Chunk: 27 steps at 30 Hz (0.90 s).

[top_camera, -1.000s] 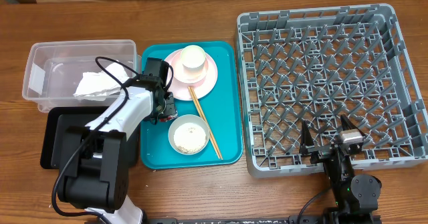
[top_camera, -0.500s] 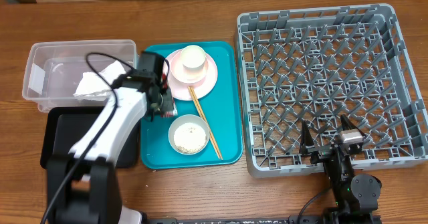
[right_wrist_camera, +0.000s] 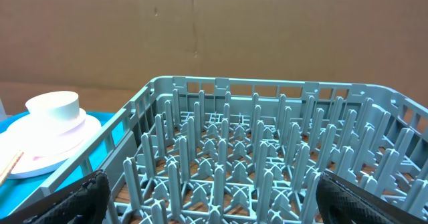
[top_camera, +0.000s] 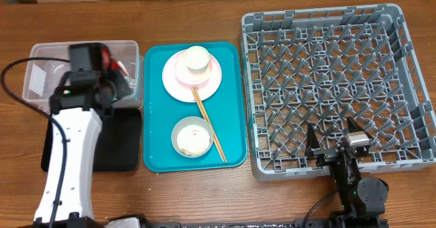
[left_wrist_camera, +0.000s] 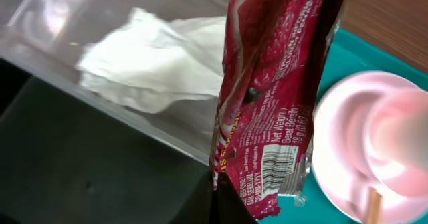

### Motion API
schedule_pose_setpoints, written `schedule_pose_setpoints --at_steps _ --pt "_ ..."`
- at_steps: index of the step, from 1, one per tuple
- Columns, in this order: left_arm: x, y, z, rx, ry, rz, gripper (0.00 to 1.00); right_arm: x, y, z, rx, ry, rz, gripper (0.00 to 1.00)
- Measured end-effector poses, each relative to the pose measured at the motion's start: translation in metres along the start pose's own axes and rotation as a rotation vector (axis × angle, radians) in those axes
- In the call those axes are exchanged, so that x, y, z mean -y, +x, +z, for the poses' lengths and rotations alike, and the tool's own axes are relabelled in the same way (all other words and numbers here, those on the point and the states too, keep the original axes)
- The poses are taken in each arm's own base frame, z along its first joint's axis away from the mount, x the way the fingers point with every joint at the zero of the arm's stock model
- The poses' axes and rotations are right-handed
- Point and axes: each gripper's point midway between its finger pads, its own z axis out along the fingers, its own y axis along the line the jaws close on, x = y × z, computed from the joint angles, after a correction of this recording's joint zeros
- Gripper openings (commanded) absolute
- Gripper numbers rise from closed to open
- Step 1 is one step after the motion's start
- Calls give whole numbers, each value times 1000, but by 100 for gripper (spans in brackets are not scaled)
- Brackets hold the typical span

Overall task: Sort waste into correct bins and load items into the dishwasher
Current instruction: 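Carry the red wrapper with the left gripper into the clear bin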

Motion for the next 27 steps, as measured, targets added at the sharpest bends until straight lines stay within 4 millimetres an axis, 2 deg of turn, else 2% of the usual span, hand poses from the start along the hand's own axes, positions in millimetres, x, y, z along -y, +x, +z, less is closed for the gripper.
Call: schedule_pose_setpoints --at_steps 4,9,11,13,16,21,24,27 --pt "-20 -3 24 -34 -46 -49 4 0 0 0 0 0 0 100" --pt "-25 -1 64 -81 -58 -72 5 0 0 0 0 0 0 100" --pt "-24 2 75 -95 -55 -71 10 0 0 0 0 0 0 100" --pt "-23 4 84 -108 -54 -69 27 0 0 0 0 0 -1 100" --pt "-21 2 85 -101 -44 -63 40 0 0 0 0 0 0 100" --pt "-17 -2 78 -113 -30 -57 48 0 0 0 0 0 0 100" --pt "-9 -9 67 -105 14 -49 52 0 0 0 0 0 0 100" --pt "6 -20 44 -73 97 -43 56 0 0 0 0 0 0 100"
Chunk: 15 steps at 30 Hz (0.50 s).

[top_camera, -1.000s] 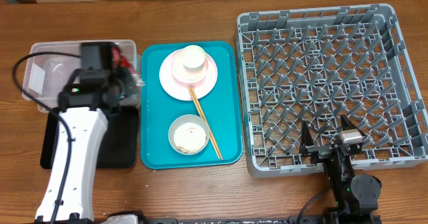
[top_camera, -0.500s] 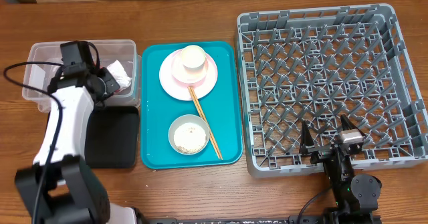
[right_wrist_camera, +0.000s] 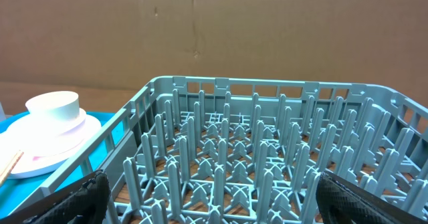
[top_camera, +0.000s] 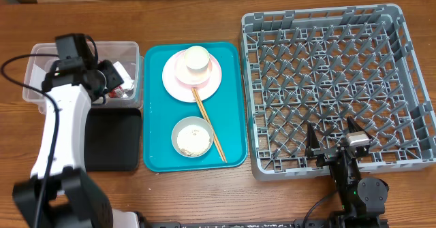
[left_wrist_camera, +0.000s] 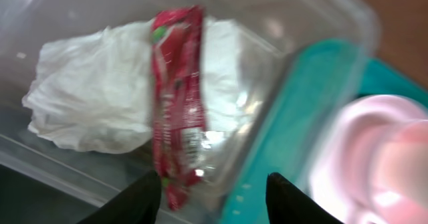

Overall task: Sort waste into correct bins and load items into the dishwasher
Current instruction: 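Carry the red wrapper with the left gripper into the clear bin, then reach the left gripper to the grey rice bowl and grasp its rim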

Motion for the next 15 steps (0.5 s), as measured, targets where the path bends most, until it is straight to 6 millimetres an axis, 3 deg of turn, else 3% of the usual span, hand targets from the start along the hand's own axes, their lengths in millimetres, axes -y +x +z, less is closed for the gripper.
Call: schedule_pose_setpoints --at_steps 4,8,15 --pt "28 -1 -44 19 153 12 59 0 0 0 1 0 0 100" --pt "44 30 -83 -71 265 19 57 0 0 0 1 0 0 100" --pt "63 88 -100 -262 321 128 53 0 0 0 1 0 0 100"
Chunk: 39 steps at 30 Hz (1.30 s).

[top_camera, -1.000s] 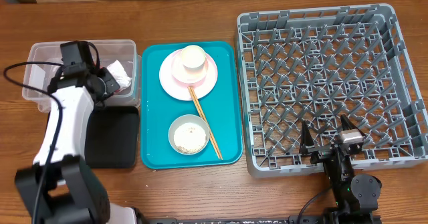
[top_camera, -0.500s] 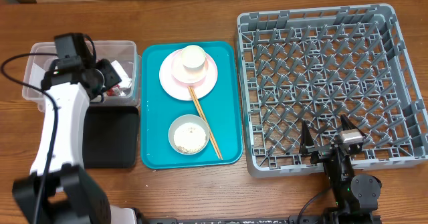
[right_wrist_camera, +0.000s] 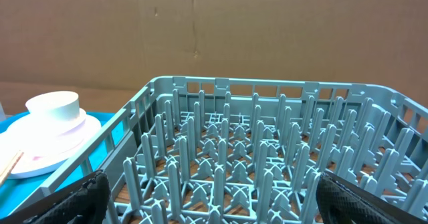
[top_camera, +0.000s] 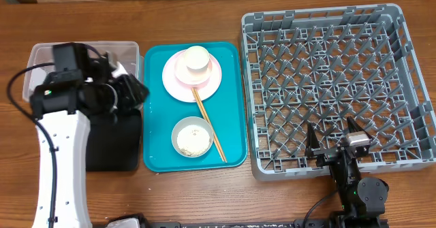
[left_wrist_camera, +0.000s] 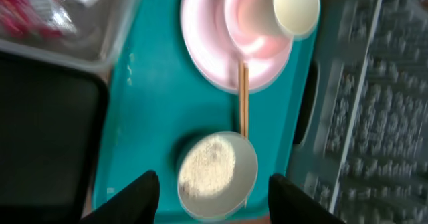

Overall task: Sort waste into correct bins and load items into the dishwasher
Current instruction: 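Reach the left gripper to the grey rice bowl and grasp its rim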

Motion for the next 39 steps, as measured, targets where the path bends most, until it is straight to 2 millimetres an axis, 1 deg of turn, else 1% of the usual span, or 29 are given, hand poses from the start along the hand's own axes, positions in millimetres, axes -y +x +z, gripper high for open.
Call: schedule_pose_setpoints --at_steps 3,5,7,14,17,22,25,30,34,39 --pt "16 21 6 -76 16 74 52 0 0 0 0 0 1 100" --pt "27 30 9 -104 29 121 52 0 0 0 0 0 0 100" --pt "41 40 14 -127 42 181 48 0 0 0 -1 0 0 100" --pt "94 78 30 -175 72 423 48 0 0 0 0 0 0 100" --pt "105 92 35 -178 44 489 48 0 0 0 0 0 0 100" --pt "116 110 45 -172 -34 552 46 0 0 0 0 0 0 100" --pt "118 120 55 -192 -74 565 43 0 0 0 0 0 0 100" --pt "119 139 78 -256 -131 597 41 0 0 0 0 0 0 100" --pt "119 154 94 -309 -165 618 40 0 0 0 -1 0 0 100" --pt "110 161 109 -356 -216 612 40 0 0 0 0 0 0 100"
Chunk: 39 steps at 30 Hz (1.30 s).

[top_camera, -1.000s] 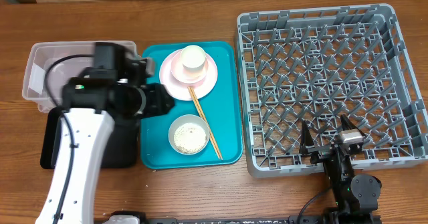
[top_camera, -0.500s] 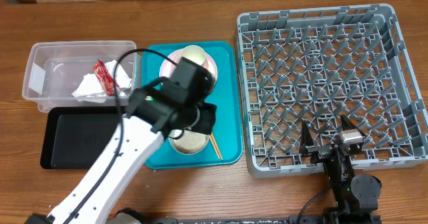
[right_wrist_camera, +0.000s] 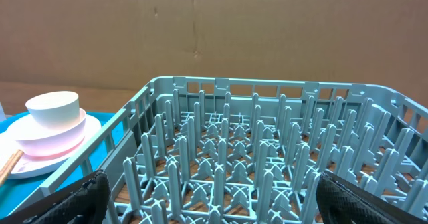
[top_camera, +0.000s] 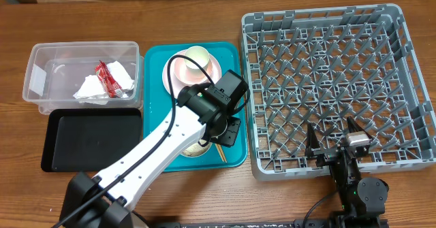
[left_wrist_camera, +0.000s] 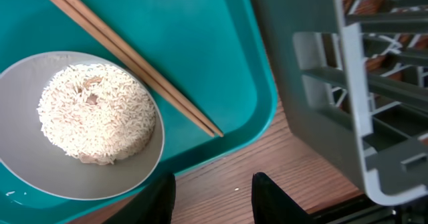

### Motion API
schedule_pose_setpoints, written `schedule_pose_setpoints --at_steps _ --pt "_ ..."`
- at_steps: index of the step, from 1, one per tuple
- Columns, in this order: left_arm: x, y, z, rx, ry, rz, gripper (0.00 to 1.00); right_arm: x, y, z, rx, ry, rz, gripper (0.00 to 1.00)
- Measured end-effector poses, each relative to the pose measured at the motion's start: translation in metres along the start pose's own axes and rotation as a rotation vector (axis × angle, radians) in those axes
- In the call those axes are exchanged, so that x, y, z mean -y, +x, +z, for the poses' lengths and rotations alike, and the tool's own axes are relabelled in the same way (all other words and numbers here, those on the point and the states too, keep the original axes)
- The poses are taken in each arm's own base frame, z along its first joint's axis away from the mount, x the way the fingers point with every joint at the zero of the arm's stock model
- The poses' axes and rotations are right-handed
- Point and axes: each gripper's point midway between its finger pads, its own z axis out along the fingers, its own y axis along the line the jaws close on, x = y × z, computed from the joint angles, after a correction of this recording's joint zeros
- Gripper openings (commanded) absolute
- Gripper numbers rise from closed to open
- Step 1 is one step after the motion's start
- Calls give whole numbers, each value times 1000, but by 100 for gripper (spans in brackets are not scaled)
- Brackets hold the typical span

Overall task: Sort waste into correct bins and load items into the dishwasher
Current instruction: 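Reach the left gripper to the grey rice bowl and grasp its rim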

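A red wrapper [top_camera: 105,79] lies on a white napkin [top_camera: 86,86] in the clear bin [top_camera: 41,85]. On the teal tray [top_camera: 155,105] stand a pink plate [top_camera: 174,71] with a cream cup [top_camera: 197,56], a grey bowl of rice [left_wrist_camera: 93,117] and wooden chopsticks [left_wrist_camera: 134,57]. My left gripper [left_wrist_camera: 214,200] hangs open and empty over the tray's near right corner, beside the rice bowl. The grey dishwasher rack [top_camera: 327,78] holds nothing. My right gripper [right_wrist_camera: 221,204] rests open at the rack's near edge.
A black tray bin [top_camera: 92,138] sits in front of the clear bin at the left. The rack's wall [left_wrist_camera: 314,83] rises close to the right of my left gripper. In the overhead view my left arm covers most of the bowl and chopsticks.
My left gripper was by the bins at the tray's left edge; now it is over the tray's near right corner by the rack, still open. The right arm has not moved.
My left gripper held the red wrapper above the clear bin. Then it was open and the wrapper lay in the bin on the napkin. Then it stood over the tray's left edge, and now it is at the tray's near right corner.
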Motion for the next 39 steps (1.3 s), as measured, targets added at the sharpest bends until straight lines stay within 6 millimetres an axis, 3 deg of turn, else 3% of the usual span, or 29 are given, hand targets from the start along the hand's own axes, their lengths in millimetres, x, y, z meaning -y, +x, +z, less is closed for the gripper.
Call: schedule_pose_setpoints --at_steps 14,28,39 --pt "-24 -3 23 -35 -148 -48 38 0 0 0 0 0 0 100" --pt "-31 8 68 -152 -197 -91 28 0 0 0 0 0 0 100" --pt "-31 6 76 -151 -197 -95 21 0 0 0 0 0 0 100"
